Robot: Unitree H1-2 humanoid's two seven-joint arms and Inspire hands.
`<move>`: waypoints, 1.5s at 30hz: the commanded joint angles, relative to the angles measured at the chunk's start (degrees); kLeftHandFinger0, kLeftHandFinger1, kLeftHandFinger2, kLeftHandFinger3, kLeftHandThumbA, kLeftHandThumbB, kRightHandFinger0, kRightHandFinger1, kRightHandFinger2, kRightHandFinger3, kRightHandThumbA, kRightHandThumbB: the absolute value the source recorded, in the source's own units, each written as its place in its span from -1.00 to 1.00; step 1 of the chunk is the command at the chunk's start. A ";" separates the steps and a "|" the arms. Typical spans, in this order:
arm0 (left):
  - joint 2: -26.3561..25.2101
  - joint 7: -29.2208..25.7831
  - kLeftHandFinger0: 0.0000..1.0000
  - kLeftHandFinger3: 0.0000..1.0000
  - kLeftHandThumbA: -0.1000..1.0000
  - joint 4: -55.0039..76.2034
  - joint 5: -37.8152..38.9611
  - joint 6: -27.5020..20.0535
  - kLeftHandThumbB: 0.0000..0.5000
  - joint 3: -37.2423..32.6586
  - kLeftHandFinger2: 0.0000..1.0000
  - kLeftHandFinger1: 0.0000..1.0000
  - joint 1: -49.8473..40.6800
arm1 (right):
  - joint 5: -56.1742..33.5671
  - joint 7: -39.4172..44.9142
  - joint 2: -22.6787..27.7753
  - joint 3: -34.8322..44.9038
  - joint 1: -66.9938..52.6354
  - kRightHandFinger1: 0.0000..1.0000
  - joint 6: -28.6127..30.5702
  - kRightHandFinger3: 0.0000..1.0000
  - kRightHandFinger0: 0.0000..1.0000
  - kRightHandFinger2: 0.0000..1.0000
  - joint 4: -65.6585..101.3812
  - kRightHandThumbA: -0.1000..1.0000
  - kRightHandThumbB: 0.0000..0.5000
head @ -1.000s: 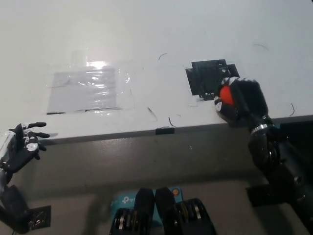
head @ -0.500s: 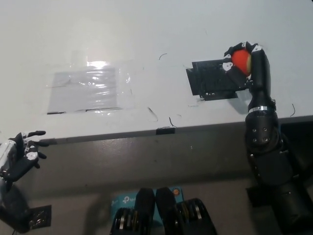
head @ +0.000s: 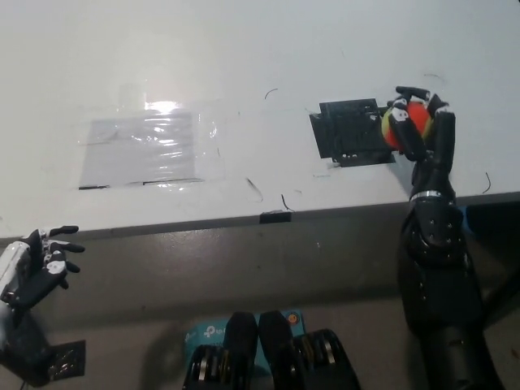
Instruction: The robot uses right hand to squeeze a small tennis ball placed on the black area of the table
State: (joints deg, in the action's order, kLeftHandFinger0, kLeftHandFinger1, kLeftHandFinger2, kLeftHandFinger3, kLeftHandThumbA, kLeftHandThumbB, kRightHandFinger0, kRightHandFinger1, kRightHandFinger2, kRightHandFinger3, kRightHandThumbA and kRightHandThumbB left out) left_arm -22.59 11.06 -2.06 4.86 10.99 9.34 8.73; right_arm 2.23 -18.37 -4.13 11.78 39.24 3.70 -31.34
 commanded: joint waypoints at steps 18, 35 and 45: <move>-1.04 -0.02 -0.34 0.33 -0.71 2.25 0.31 -2.15 -0.39 1.34 0.10 -0.14 -2.14 | -56.85 0.20 -13.06 15.98 -1.40 -1.00 -26.53 0.14 -1.00 -0.34 34.66 -1.00 -1.00; -1.08 0.07 -0.29 0.35 -0.74 2.41 0.05 -2.35 -0.43 1.23 0.12 -0.10 -2.88 | -57.87 -1.36 -13.01 15.77 -4.13 -1.00 -29.24 0.25 -1.00 -0.35 37.46 -0.69 -1.00; -0.98 0.16 -0.30 0.31 -0.81 2.42 0.18 -2.17 -0.43 1.22 0.11 -0.09 -3.04 | -51.68 -0.43 -8.10 10.64 -2.64 -1.00 -30.52 0.23 -1.00 -0.37 33.58 -1.00 -0.94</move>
State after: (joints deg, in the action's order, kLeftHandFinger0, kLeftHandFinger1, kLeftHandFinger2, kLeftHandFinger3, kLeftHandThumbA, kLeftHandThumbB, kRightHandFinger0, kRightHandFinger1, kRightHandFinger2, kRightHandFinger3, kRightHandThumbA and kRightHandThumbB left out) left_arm -21.67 11.06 -1.37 4.80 10.74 9.66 5.60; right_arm -48.26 -19.82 -14.77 26.79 32.74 -23.89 1.65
